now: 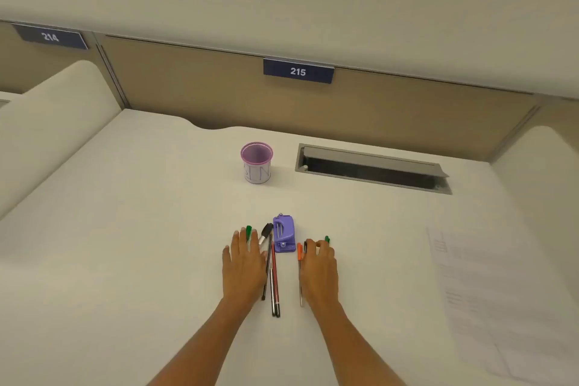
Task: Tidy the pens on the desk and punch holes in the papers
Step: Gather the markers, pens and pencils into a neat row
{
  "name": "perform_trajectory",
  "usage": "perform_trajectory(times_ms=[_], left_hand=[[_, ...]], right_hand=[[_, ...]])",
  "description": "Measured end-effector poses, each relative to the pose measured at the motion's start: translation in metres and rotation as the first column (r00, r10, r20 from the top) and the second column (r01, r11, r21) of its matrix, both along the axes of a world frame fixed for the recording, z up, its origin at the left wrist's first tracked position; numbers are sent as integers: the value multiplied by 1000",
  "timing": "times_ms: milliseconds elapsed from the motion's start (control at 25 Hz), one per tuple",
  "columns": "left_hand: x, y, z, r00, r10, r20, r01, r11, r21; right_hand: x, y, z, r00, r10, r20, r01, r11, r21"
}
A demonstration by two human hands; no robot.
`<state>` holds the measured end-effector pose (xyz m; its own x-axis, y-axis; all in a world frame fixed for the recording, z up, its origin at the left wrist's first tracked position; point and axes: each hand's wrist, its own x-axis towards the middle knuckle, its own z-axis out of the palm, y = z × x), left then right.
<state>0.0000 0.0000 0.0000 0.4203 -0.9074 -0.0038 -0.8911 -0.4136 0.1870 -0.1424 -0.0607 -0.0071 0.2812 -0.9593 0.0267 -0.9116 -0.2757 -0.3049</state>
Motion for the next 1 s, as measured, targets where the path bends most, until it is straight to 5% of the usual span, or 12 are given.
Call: perform_trajectory(times_ms=[400, 680, 800, 1000], left_hand=[[19, -21, 14, 987, 158, 16, -159, 980, 123], [30, -16, 22, 920, 299, -255, -258, 949, 182], [42, -11, 26, 794, 409, -450, -336, 912, 236], [50, 8, 39, 364, 270, -891, -374, 919, 125]], right_hand=[[12, -11, 9, 985, -154, 74, 137, 972, 192], [28, -15, 47, 896, -249, 368, 168, 956, 240], [61, -6, 54, 855, -240, 460, 86, 940, 330], [102, 8, 48, 745, -351, 567, -74, 802, 593]])
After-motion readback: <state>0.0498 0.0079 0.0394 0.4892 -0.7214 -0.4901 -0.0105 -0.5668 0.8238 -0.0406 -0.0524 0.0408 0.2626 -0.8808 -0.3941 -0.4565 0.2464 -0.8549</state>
